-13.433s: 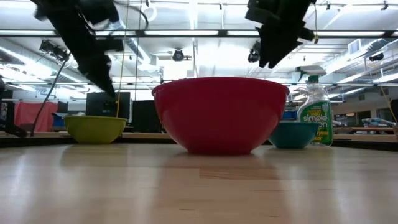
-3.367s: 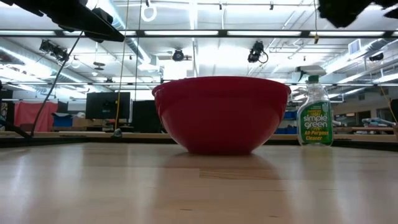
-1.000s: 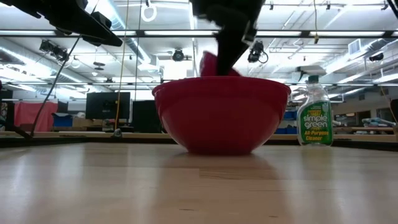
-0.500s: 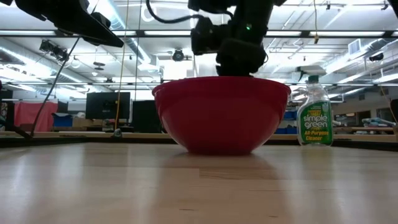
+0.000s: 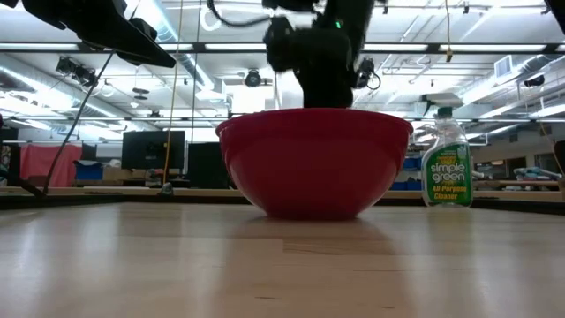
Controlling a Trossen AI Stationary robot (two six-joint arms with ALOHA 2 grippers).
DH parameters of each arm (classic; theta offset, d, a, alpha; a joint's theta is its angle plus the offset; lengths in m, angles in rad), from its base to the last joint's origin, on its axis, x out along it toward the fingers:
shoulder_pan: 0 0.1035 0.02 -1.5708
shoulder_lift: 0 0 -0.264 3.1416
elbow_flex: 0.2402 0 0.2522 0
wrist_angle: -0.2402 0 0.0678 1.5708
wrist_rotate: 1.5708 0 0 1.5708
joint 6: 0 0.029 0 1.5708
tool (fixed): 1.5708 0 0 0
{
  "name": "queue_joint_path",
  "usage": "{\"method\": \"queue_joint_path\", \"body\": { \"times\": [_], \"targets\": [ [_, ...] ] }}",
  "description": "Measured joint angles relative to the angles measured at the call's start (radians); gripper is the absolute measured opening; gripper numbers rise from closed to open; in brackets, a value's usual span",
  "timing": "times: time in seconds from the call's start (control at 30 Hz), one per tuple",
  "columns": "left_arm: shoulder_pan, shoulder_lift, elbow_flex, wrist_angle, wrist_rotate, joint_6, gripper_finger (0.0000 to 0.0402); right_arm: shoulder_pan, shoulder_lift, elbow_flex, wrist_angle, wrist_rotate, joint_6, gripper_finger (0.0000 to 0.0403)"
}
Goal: Nest bowls inside each other
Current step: Stack the red bowl on top of the blue bowl, then return to Home Position
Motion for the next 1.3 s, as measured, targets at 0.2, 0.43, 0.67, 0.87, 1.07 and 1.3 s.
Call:
{"method": "queue_joint_path", "body": {
  "times": [0.2, 0.43, 0.67, 0.87, 1.07, 1.3],
  "targets": [
    [0.0, 0.0, 0.0, -0.002, 0.002, -0.02, 0.0194, 0.014, -0.002, 0.165, -0.171, 0.155, 0.029, 0.0142],
    [-0.002, -0.008, 0.0, -0.013, 0.131, -0.072, 0.0194, 0.046, -0.057, 0.125, -0.163, 0.285, -0.046, 0.0142],
    [-0.078, -0.035, -0.001, 0.056, 0.148, -0.022, 0.0194, -0.001, -0.306, -0.212, 0.224, 0.217, -0.075, 0.0142],
    [-0.146, -0.048, -0.019, 0.108, 0.064, 0.003, 0.0194, -0.049, -0.579, -0.569, 0.567, 0.192, -0.1, 0.0142],
    [-0.188, -0.052, -0.302, 0.578, 0.068, -0.017, 0.0194, -0.116, -0.833, -0.836, 0.738, 0.193, -0.098, 0.0142],
    [-0.183, -0.113, -0.506, 0.871, 0.046, -0.079, 0.0194, -0.219, -1.078, -1.081, 0.901, 0.167, -0.104, 0.0142]
  ]
}}
